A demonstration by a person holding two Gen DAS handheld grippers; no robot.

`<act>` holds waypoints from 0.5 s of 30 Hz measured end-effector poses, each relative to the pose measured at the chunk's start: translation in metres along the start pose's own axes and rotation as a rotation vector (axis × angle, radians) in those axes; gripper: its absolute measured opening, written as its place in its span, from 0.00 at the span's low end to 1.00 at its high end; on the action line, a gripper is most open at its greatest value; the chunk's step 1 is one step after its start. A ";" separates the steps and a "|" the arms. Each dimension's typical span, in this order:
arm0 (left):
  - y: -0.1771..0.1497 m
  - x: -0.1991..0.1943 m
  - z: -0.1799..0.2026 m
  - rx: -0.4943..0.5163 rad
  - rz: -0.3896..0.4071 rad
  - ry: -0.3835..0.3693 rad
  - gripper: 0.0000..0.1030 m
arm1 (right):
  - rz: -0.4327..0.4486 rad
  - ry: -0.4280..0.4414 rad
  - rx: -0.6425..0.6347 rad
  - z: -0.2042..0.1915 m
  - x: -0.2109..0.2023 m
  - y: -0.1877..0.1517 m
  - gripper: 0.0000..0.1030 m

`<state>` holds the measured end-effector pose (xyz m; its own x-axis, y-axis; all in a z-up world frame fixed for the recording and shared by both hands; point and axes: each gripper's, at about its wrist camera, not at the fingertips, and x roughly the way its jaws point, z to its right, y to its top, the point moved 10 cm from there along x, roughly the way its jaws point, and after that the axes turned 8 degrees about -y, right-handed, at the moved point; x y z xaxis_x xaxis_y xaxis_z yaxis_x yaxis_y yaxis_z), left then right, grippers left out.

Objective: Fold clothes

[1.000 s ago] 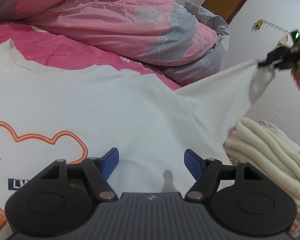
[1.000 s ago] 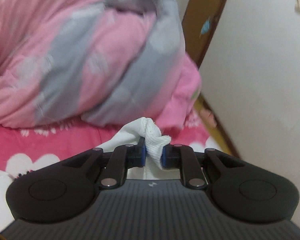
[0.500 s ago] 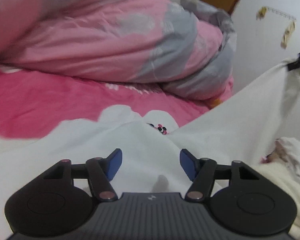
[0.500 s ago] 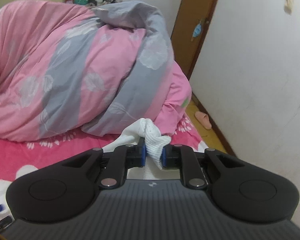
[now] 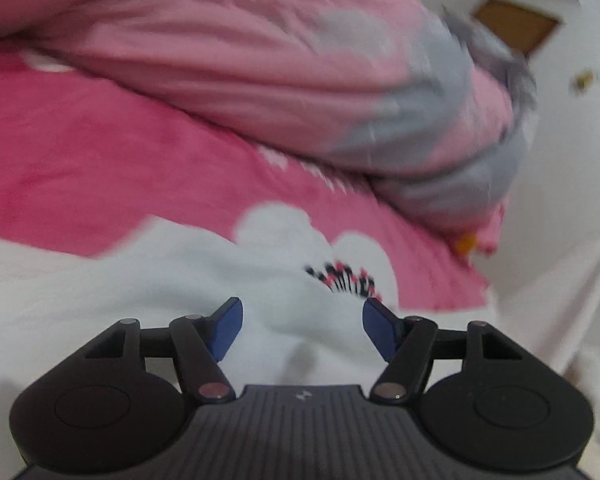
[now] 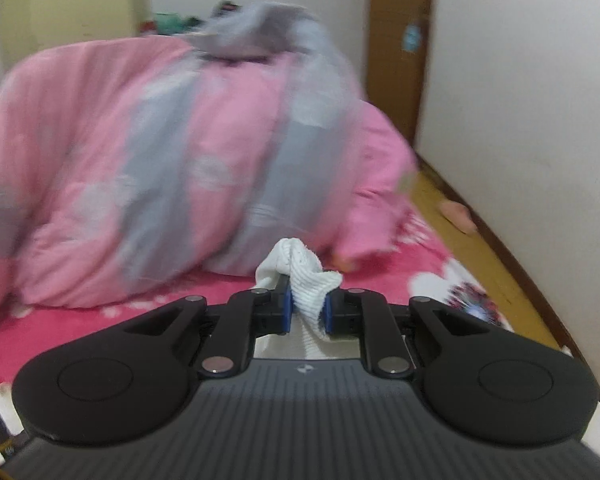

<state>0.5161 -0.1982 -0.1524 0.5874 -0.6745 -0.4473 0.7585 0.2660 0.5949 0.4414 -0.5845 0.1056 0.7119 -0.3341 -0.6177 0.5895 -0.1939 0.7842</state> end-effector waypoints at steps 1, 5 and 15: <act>0.001 -0.021 -0.006 -0.017 0.019 0.005 0.66 | 0.008 0.028 -0.021 -0.015 -0.008 0.003 0.12; 0.012 -0.119 -0.030 -0.039 0.067 0.046 0.67 | 0.054 0.182 -0.124 -0.095 -0.058 0.009 0.12; -0.050 -0.327 -0.049 -0.083 0.113 0.026 0.71 | 0.069 0.520 -0.680 -0.257 -0.217 -0.137 0.12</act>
<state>0.3000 0.0426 -0.0692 0.6769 -0.6193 -0.3979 0.7070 0.3966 0.5855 0.3040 -0.2483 0.1171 0.7412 0.1729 -0.6486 0.5207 0.4617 0.7181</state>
